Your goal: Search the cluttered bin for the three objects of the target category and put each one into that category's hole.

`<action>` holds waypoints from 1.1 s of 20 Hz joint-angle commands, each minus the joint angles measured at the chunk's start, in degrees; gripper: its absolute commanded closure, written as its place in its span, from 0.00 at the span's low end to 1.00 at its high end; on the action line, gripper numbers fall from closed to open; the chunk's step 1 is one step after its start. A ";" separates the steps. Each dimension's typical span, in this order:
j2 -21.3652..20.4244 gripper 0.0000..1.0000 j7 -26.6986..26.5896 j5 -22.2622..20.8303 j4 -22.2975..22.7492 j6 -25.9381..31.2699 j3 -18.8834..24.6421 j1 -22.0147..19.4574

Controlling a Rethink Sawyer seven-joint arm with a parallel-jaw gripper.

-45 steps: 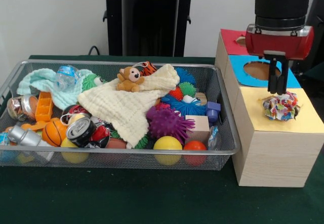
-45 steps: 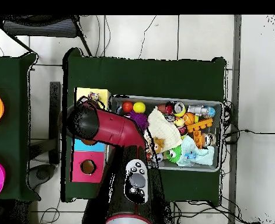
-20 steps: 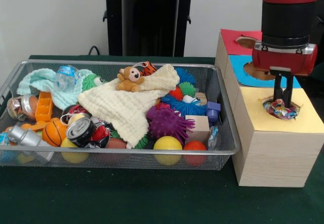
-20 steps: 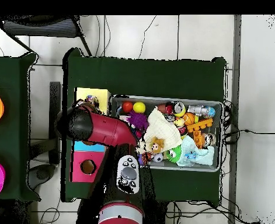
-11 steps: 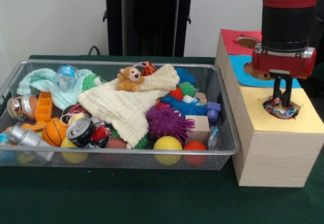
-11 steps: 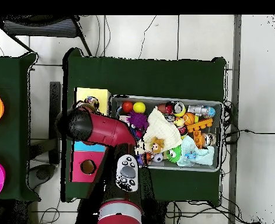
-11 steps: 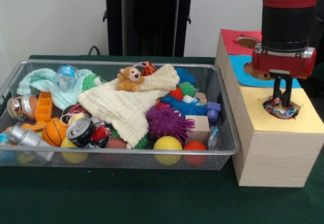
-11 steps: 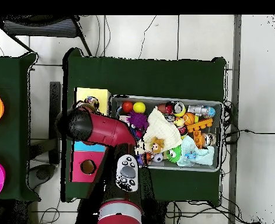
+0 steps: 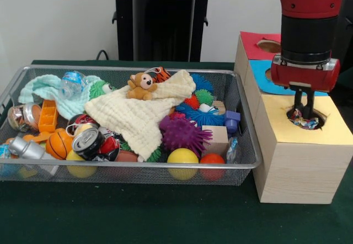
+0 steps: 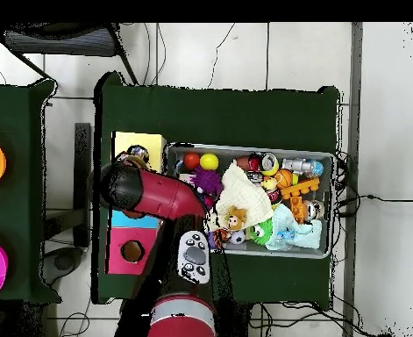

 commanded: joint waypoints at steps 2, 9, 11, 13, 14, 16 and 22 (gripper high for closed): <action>-3.42 1.00 13.44 -0.20 1.75 18.19 -2.91 2.13; -4.58 1.00 11.70 -0.71 0.69 23.30 -2.64 1.34; -5.33 1.00 11.69 -0.84 0.77 24.16 -2.93 1.48; -5.85 1.00 11.61 -0.88 0.91 24.47 -3.16 1.56; -5.70 1.00 11.53 -0.82 0.86 24.13 -3.08 1.57; -5.45 1.00 11.34 -0.68 0.91 23.27 -2.91 1.55; -4.87 1.00 11.28 -0.78 -0.25 20.07 -3.82 1.78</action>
